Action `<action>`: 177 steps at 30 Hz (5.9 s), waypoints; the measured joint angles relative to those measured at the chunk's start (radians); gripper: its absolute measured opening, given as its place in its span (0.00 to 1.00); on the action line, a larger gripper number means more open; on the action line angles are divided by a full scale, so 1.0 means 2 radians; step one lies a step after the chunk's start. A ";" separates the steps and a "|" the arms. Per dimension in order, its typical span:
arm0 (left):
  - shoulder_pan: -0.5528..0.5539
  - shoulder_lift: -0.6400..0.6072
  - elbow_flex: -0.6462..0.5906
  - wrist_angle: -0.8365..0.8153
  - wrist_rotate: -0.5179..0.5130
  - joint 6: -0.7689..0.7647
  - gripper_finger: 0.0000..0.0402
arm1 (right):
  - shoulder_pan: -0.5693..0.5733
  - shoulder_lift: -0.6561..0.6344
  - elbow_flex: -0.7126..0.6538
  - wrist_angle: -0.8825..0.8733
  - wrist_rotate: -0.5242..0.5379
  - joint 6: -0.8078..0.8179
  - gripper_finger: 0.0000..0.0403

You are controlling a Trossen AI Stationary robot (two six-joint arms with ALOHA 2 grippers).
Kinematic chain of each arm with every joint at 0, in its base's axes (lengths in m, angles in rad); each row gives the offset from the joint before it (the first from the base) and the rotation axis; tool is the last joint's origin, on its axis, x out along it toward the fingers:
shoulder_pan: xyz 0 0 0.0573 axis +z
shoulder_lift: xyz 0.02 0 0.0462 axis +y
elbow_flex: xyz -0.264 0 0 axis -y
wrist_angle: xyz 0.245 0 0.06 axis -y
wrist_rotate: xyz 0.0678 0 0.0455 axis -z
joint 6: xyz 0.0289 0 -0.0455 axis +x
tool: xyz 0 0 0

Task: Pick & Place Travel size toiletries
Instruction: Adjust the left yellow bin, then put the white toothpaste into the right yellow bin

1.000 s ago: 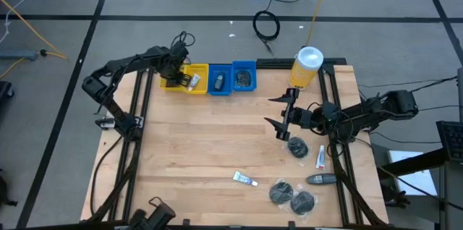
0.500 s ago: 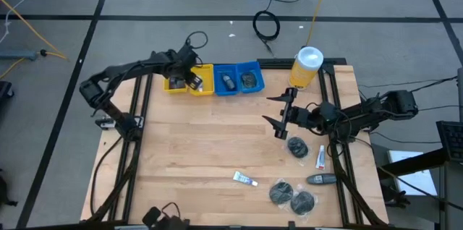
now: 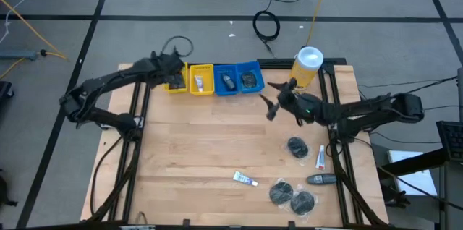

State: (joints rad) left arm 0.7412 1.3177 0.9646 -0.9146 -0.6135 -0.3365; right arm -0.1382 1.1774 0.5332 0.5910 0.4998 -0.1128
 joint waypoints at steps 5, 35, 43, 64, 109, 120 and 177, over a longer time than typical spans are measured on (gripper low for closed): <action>0.080 0.001 0.002 0.003 0.030 0.005 0.02 | -0.071 0.031 0.027 -0.091 -0.041 0.087 0.52; 0.088 0.172 0.003 0.162 0.043 0.069 0.01 | -0.090 0.067 0.026 -0.079 -0.089 0.118 0.29; 0.090 0.147 0.003 0.159 0.021 0.072 0.01 | -0.096 0.067 0.025 -0.098 -0.095 0.145 0.29; -0.187 0.019 -0.143 0.399 0.043 0.060 0.05 | -0.063 0.121 0.029 -0.183 -0.237 0.099 0.07; -0.404 0.019 -0.256 0.746 0.145 0.180 0.01 | 0.386 0.379 0.137 0.017 -0.063 0.238 0.71; -0.404 0.019 -0.256 0.733 0.145 0.165 0.05 | 0.397 0.383 0.207 -0.020 0.021 0.242 0.71; -0.405 0.020 -0.256 0.729 0.165 0.118 0.03 | 0.355 0.364 0.174 -0.217 0.075 0.431 0.21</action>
State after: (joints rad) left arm -0.0685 1.3567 0.4534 0.5437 -0.2827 -0.1007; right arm 0.5725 1.9055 0.8813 0.1574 0.6505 0.7488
